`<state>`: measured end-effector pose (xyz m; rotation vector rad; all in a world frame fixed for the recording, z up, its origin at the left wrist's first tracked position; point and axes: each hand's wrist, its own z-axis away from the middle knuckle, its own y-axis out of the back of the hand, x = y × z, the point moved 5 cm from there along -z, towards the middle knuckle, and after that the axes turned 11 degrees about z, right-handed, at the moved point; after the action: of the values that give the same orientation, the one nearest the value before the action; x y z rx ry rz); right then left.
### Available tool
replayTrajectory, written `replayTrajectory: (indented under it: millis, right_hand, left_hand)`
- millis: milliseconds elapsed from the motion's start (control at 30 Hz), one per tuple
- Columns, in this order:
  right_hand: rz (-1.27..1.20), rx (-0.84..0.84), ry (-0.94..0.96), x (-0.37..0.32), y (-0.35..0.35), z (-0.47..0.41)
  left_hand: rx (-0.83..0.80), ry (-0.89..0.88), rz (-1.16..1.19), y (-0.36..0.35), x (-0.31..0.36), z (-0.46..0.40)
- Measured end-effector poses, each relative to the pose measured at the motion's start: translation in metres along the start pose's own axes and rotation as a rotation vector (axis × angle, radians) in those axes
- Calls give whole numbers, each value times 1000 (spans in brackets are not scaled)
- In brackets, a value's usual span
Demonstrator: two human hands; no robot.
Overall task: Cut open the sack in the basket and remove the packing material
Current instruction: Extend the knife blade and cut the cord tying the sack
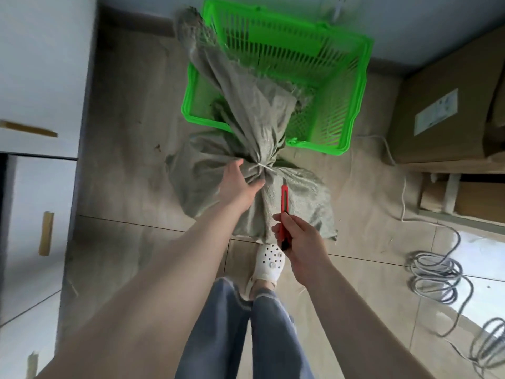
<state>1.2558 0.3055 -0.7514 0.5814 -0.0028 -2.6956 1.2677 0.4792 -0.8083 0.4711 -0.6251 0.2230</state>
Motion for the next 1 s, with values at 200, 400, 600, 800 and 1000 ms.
replayTrajectory:
  millis: [200, 400, 600, 800, 1000]
  right_hand:
    - [-30, -56, -22, 5, 13, -13]
    - [-17, -106, -21, -10, 8, -10]
    - [85, -129, -14, -27, -9, 27]
    - [172, -108, 128, -35, -23, 80]
    - [50, -67, 132, -40, -27, 124]
  left_hand:
    - [14, 20, -122, -25, -2, -40]
    - [-52, 94, -342, -25, -6, -41]
    - [-204, -57, -1, 12, 3, 8]
    - [-285, -88, 191, 37, 20, 63]
    - [-231, -233, 231, 54, 56, 114]
